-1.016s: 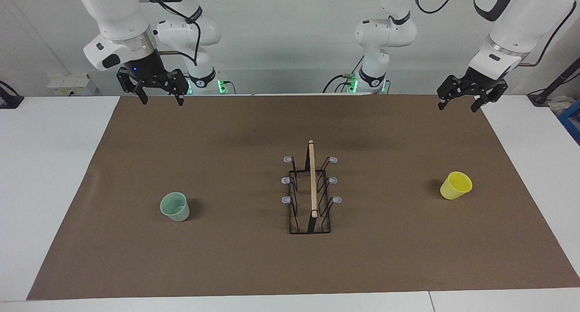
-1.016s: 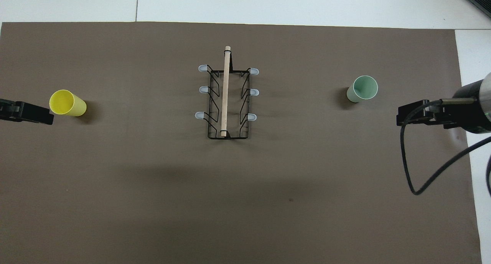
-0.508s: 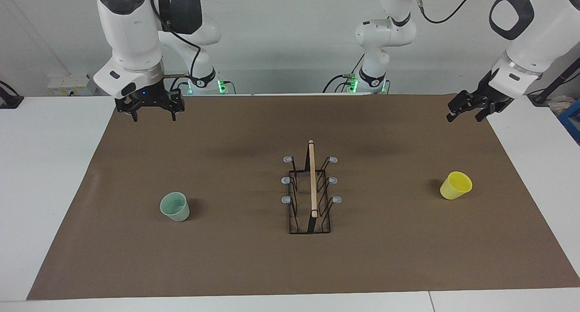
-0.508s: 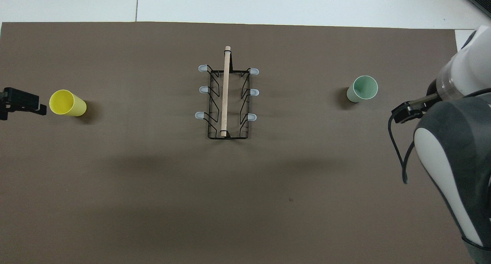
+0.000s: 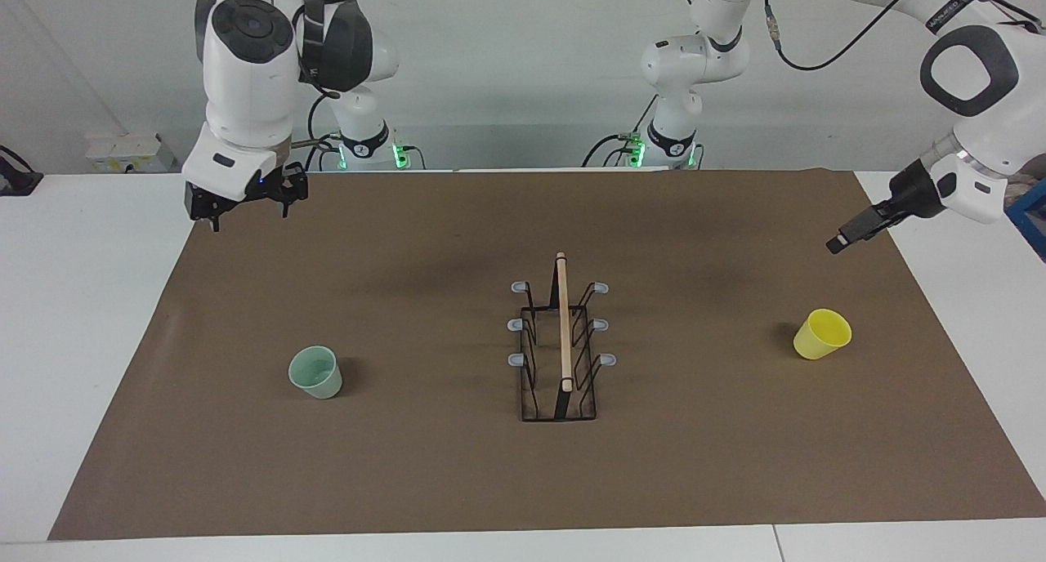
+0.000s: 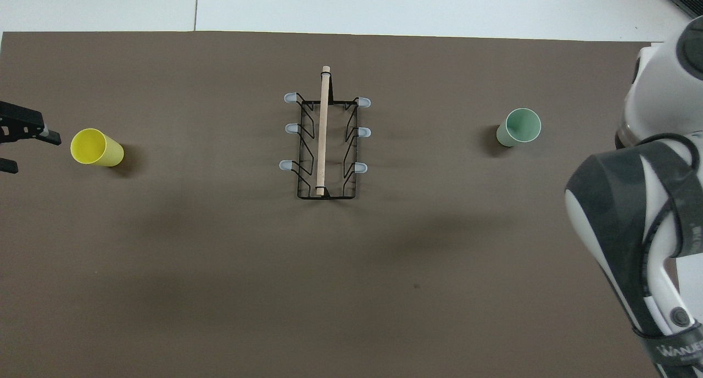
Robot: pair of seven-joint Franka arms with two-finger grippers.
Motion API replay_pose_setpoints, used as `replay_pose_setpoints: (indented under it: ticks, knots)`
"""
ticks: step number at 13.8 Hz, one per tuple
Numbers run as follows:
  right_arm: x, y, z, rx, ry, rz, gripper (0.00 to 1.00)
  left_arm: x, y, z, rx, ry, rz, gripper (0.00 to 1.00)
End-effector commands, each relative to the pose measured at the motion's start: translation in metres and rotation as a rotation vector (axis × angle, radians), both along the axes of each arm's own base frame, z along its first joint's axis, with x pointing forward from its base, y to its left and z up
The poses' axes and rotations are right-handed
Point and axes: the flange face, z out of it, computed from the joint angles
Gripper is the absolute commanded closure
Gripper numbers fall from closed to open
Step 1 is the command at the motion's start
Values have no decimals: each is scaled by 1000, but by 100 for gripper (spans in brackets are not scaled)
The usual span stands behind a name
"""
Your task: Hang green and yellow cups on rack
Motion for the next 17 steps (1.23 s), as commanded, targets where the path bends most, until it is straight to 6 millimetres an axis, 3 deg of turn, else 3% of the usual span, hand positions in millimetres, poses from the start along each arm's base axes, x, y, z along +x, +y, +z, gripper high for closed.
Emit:
replay_pose_setpoints:
  ticks: [1,3,5,8,10,12,14,15,17]
  knots:
    - [5,4,-8,-55,41,144,0,17,20,-15,-40,24,150,0]
    - [16,3,-18,-103,75,248,0,31,36,-24,-69,38,239,0]
    - [31,25,-46,-188,113,356,0,49,50,-41,-65,63,315,0]
    - [39,46,-73,-245,131,428,0,57,114,-68,-107,77,445,0]
    - [36,44,-92,-234,200,555,0,69,130,-98,-80,91,465,0]
    - [35,41,-94,-234,310,721,0,76,146,-115,-68,73,497,0]
    - [35,36,-98,-260,342,777,0,76,149,-133,-84,91,543,0]
    - [36,39,-108,-274,358,815,0,71,163,-148,-135,124,631,0]
    - [35,54,-144,-324,396,894,0,75,173,-174,-210,138,766,0]
